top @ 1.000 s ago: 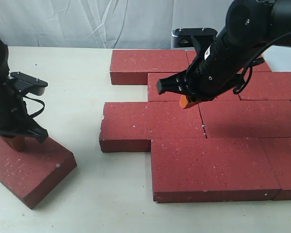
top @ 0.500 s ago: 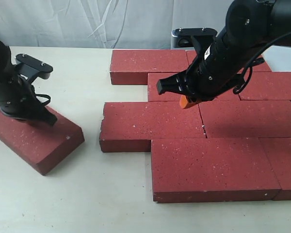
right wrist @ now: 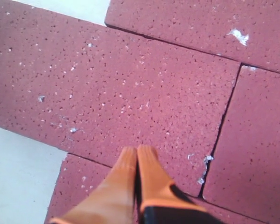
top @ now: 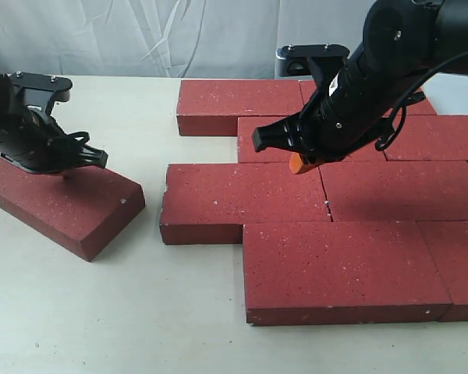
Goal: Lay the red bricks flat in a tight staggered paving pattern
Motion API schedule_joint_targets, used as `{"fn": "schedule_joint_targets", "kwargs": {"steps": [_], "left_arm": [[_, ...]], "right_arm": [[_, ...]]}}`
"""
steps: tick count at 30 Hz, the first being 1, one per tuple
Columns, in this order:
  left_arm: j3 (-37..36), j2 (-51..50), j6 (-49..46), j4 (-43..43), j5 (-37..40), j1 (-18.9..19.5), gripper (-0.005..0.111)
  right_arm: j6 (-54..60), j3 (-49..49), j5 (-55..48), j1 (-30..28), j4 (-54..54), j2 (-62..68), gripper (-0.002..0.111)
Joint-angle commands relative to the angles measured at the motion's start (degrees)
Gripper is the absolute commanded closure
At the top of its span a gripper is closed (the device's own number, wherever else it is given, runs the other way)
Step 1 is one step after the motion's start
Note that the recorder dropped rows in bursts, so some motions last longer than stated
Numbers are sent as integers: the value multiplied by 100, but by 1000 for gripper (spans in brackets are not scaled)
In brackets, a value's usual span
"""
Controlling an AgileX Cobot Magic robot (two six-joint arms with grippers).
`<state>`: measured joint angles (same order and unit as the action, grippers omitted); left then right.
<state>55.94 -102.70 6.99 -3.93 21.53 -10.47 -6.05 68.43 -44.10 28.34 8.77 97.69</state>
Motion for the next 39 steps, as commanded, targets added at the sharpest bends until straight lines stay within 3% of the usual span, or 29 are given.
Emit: {"fn": "schedule_joint_targets", "kwargs": {"steps": [1, 8, 17, 24, 31, 39], "left_arm": [[103, -22, 46, 143, 101, 23, 107], [657, 528, -428, 73, 1327, 10, 107], [578, 371, -1831, -21, 2624, 11, 107], [424, -373, -2216, 69, 2744, 11, 107], [424, -790, -2652, 647, 2217, 11, 107], [611, -790, -2178, 693, 1577, 22, 107]], "right_arm": [[22, -16, 82, -31, -76, -86, 109], [22, -16, 94, -31, -62, -86, 109], [22, -16, 145, -31, 26, -86, 109], [22, -16, 185, -31, 26, -86, 109], [22, -16, 222, -31, 26, -86, 109], [22, -16, 245, -31, 26, -86, 109]]}}
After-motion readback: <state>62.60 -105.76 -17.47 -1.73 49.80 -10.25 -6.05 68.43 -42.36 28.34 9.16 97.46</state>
